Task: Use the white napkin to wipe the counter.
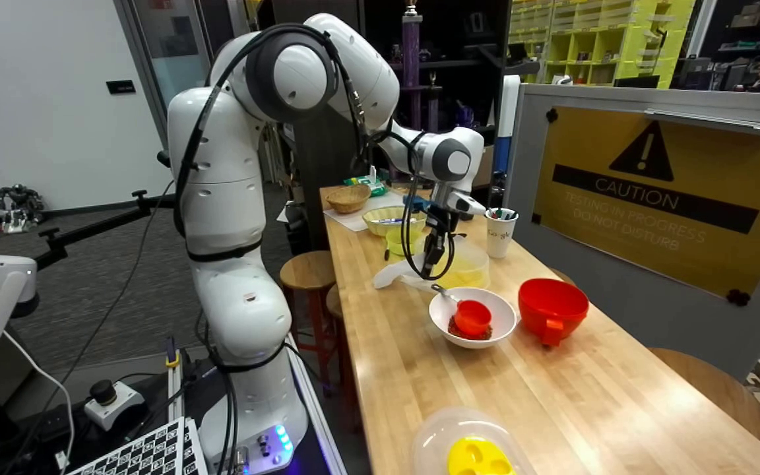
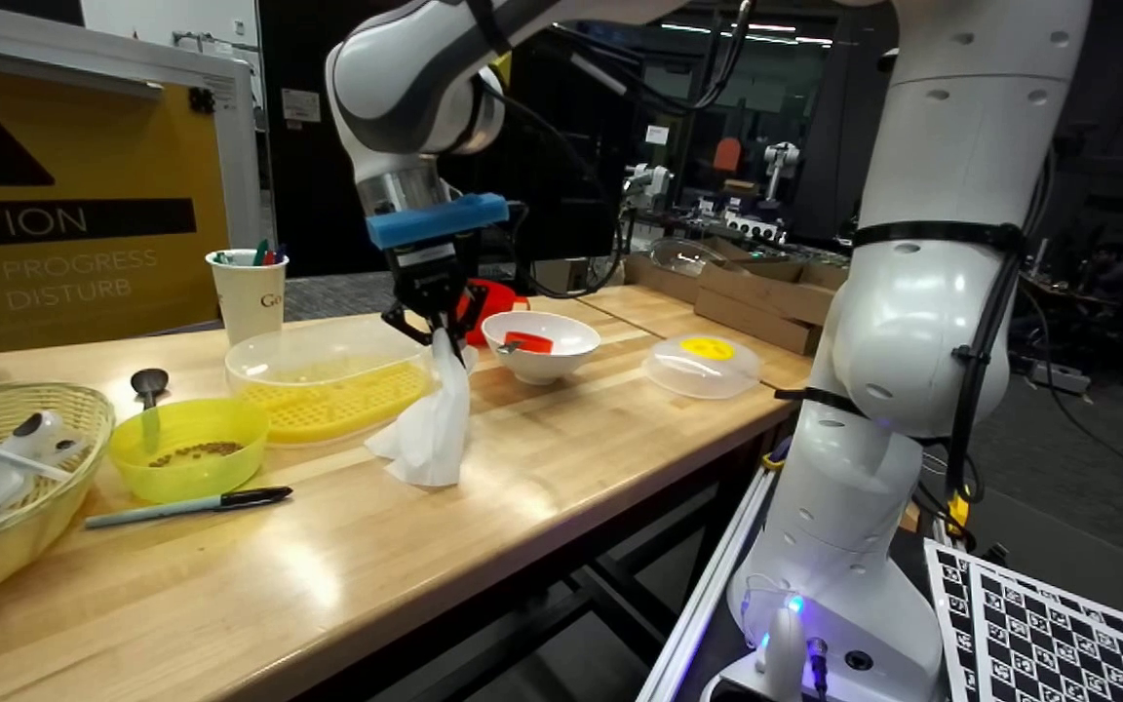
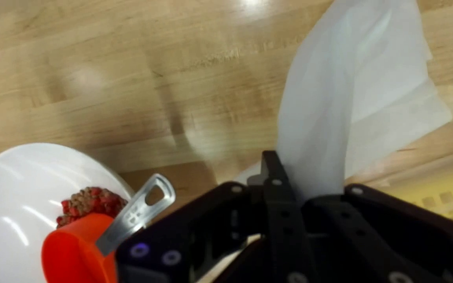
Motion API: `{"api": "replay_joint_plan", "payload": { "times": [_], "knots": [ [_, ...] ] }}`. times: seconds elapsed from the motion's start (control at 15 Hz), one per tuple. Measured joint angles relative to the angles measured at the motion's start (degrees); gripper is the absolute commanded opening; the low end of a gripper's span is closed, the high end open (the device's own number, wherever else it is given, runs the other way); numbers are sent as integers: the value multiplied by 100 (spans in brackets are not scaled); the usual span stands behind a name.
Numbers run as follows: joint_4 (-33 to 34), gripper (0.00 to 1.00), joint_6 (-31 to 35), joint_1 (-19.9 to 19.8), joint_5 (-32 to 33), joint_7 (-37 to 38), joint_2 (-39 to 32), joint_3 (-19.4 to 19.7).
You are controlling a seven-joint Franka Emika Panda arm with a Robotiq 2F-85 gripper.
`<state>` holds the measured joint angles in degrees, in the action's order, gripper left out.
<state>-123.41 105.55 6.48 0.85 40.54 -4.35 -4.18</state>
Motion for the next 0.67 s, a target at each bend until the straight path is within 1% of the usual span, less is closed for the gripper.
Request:
{"api": "replay_joint_plan", "payload": {
  "times": [0.4, 0.67],
  "knots": [
    [-435, 0, 48, 92, -3, 203, 44, -120],
    [-694, 0, 351, 229, -108, 514, 5, -268]
  ]
}}
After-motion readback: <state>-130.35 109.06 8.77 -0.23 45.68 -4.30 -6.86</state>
